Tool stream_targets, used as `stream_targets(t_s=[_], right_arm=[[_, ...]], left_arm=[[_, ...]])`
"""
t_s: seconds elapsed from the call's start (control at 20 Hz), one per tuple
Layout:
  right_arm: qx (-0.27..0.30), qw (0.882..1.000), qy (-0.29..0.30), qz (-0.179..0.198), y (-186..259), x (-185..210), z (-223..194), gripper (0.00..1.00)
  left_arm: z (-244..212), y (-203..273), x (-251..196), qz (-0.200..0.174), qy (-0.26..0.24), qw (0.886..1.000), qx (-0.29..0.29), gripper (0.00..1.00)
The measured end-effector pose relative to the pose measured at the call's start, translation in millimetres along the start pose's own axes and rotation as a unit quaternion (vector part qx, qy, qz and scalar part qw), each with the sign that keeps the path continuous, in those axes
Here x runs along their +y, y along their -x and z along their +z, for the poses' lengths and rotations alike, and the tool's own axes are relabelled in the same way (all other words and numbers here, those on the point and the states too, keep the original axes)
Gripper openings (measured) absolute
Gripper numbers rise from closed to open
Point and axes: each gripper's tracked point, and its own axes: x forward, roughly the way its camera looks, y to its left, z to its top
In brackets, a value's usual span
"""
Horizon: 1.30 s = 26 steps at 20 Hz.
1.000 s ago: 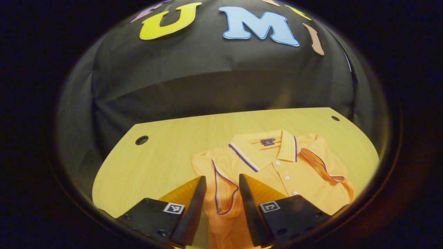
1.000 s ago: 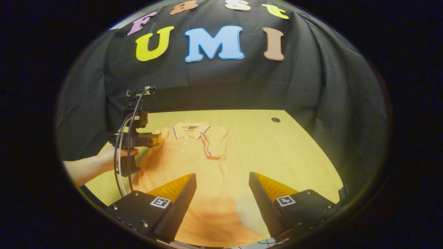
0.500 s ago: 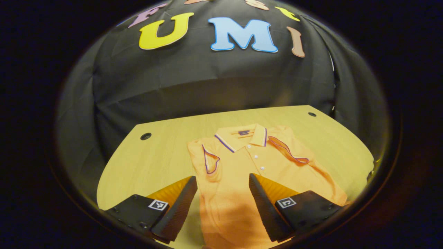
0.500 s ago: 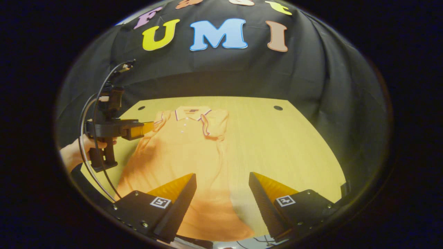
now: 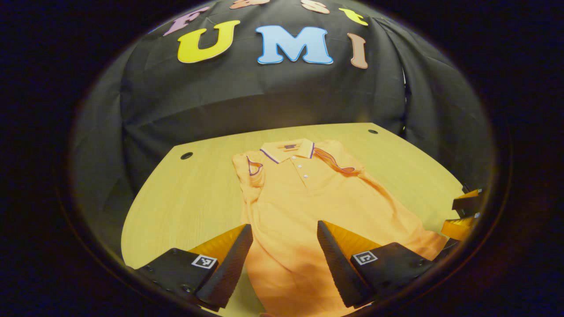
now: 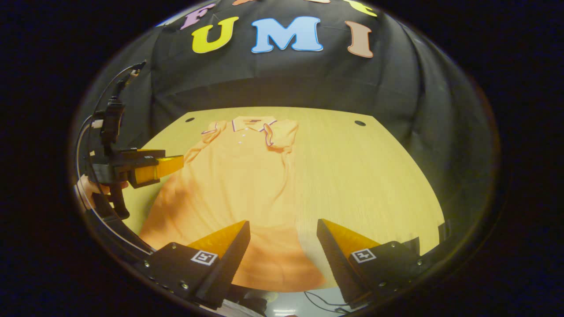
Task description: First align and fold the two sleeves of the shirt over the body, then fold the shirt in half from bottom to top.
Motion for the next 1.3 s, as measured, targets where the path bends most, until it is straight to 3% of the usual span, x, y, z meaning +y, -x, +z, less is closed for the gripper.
stream_targets(t_s=[0.05,0.15,0.2,0.6,0.95,1.3], right_arm=[[0.002,1.000,0.002,-0.001,0,-1,-4,0.94],[0.010,1.000,0.006,-0.005,0,-3,-16,0.94],[0.017,1.000,0.008,-0.006,-3,-3,-20,0.94],[0.075,0.997,0.010,-0.014,3,-15,-83,0.95],[0.090,0.996,0.016,-0.013,3,-19,-98,0.95],[0.094,0.996,0.002,-0.002,-1,-11,-105,0.94]], left_arm=[[-10,7,-2,-0.003,0.000,1.000,0.006,1.00],[-28,19,-2,-0.002,-0.001,1.000,0.015,0.96],[-36,25,-2,-0.003,0.002,1.000,0.020,1.00],[-104,76,1,0.000,0.037,0.997,0.066,0.97],[-143,101,-9,0.007,0.062,0.994,0.093,0.96],[-164,104,-17,0.023,0.044,0.993,0.109,0.97]])
